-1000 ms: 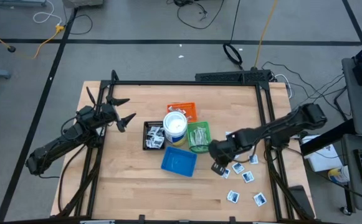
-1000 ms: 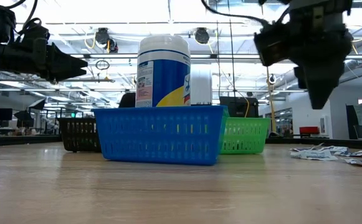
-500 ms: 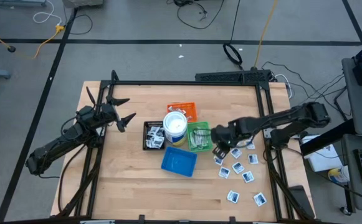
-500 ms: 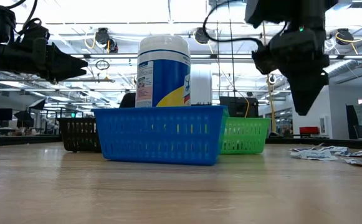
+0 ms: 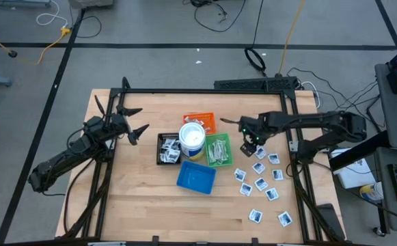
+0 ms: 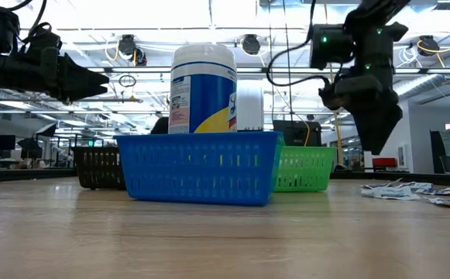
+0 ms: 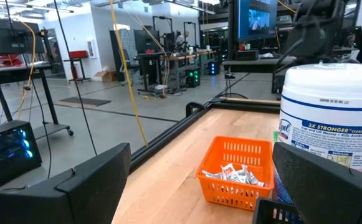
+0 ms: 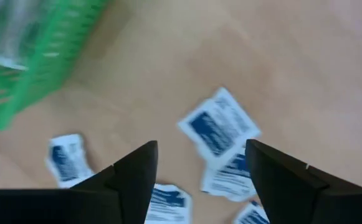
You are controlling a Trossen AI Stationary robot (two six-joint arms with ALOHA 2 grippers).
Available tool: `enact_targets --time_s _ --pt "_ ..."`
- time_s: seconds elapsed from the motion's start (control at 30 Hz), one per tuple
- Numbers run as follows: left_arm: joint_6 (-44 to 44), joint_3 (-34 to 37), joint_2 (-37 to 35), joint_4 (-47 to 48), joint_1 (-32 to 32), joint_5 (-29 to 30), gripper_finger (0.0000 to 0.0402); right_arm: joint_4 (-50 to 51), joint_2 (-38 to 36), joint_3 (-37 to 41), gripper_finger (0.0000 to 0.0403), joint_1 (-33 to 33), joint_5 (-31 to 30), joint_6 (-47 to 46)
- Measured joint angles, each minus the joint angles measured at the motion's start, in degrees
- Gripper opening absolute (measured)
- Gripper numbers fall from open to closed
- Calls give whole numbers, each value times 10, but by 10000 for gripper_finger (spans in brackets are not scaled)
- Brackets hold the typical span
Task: Pick & Place First Aid Supplies
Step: Put the blue alcohol pad into the blue bin
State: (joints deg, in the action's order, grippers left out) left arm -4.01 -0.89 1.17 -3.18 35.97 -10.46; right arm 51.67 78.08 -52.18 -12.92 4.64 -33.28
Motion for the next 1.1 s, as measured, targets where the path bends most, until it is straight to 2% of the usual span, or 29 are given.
enact_targets --time_s 0.2,0.43,0.77,0.93,1.1 --pt "0 0 0 0 0 0 397 -9 12 22 237 -18 -3 17" --pt "0 0 0 0 0 0 397 -59 25 68 211 -16 -15 19" --pt "0 0 0 0 0 0 397 -95 24 109 168 -7 -16 77" --pt "0 0 0 0 0 0 397 -112 34 117 115 -1 -20 89" --pt "0 0 0 0 0 0 397 -124 44 118 28 -1 -17 89"
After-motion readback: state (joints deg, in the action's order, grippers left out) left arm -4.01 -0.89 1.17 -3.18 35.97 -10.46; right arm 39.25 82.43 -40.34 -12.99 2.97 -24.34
